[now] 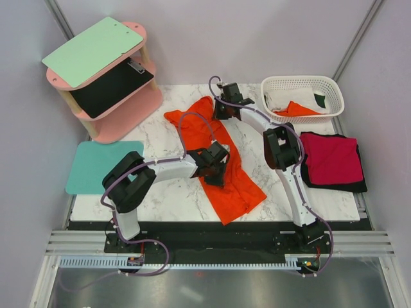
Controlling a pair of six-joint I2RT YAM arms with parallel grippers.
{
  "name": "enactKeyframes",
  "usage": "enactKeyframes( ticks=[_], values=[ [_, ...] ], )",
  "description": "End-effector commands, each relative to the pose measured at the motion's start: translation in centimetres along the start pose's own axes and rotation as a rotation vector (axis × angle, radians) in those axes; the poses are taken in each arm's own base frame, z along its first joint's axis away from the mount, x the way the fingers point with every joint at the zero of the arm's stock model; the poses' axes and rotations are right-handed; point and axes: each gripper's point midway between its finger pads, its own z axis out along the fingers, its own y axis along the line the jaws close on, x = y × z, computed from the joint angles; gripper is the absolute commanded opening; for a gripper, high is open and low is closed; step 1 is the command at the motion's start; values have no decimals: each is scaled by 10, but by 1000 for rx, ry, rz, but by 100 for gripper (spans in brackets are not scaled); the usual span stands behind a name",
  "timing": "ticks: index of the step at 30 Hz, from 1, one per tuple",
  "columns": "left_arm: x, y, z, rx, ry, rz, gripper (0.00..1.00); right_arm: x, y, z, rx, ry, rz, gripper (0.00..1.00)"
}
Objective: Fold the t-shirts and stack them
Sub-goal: Rotate the tshirt 90 degrees
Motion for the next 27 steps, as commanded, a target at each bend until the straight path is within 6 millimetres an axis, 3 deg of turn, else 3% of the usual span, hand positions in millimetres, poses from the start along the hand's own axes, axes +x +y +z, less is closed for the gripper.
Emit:
enactKeyframes(
  ticks=[1, 5, 9, 17, 22, 27],
  values=[
    [23, 11, -2, -40, 51, -44, 2, -11, -35, 4, 94, -31, 37, 0],
    [38, 39, -10, -165, 84, -40, 2, -15, -67, -4, 160, -39, 91, 0],
    [38, 62, -17, -274, 72, -41, 2, -20, -96, -17, 226, -51, 134, 0],
    [47, 93, -26, -365, 97, -67, 2, -17, -143, -39, 332, -52, 203, 0],
    [54, 103, -37, -395, 103, -66, 2, -17, -147, -41, 323, -54, 212, 0],
    [70, 109, -45, -397, 131, -54, 2, -28, -122, -37, 182, -84, 191, 0]
  ],
)
